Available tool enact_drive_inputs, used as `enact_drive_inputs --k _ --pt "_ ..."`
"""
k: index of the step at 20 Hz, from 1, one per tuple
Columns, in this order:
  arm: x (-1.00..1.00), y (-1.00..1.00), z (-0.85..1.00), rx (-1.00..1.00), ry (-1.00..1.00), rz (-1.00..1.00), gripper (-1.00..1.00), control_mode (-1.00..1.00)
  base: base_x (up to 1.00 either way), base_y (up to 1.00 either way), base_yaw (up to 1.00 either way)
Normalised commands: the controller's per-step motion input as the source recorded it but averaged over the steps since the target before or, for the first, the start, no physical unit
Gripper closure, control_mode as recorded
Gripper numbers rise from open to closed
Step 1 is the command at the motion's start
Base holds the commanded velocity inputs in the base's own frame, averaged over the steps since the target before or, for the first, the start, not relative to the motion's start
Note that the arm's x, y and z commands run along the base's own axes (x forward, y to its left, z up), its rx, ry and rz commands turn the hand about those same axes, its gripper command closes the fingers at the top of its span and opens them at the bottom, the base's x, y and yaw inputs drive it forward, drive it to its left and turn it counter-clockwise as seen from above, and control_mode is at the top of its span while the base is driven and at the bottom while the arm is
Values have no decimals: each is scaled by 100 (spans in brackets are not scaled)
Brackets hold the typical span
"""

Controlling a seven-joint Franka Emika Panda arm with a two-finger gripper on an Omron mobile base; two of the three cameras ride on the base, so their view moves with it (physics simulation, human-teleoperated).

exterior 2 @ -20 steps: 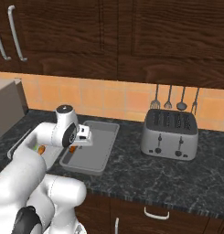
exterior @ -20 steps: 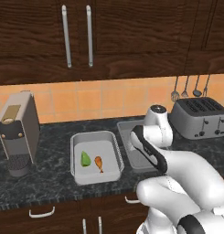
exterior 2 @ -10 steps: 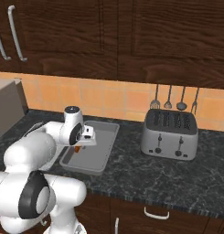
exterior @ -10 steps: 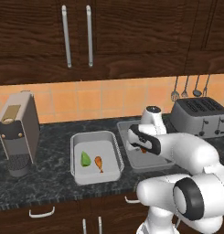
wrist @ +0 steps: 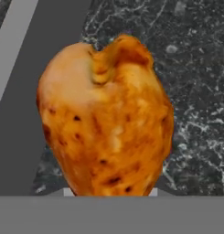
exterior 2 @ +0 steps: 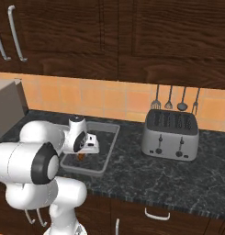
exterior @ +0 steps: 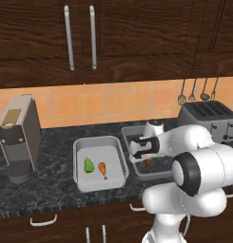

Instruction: Place one lemon wedge and one chicken drumstick in each tupperware on the nearby counter, to pack two identical lunches.

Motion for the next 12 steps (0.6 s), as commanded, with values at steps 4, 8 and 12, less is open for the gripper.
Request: enact_drive_inputs --k 4,8,12 --pt "4 0 -44 0 0 0 100 -100 0 0 0" --pt "-1 0 -16 0 -1 0 -100 -100 0 0 0" --pt "-19 0 16 0 -17 0 -100 -100 0 0 0"
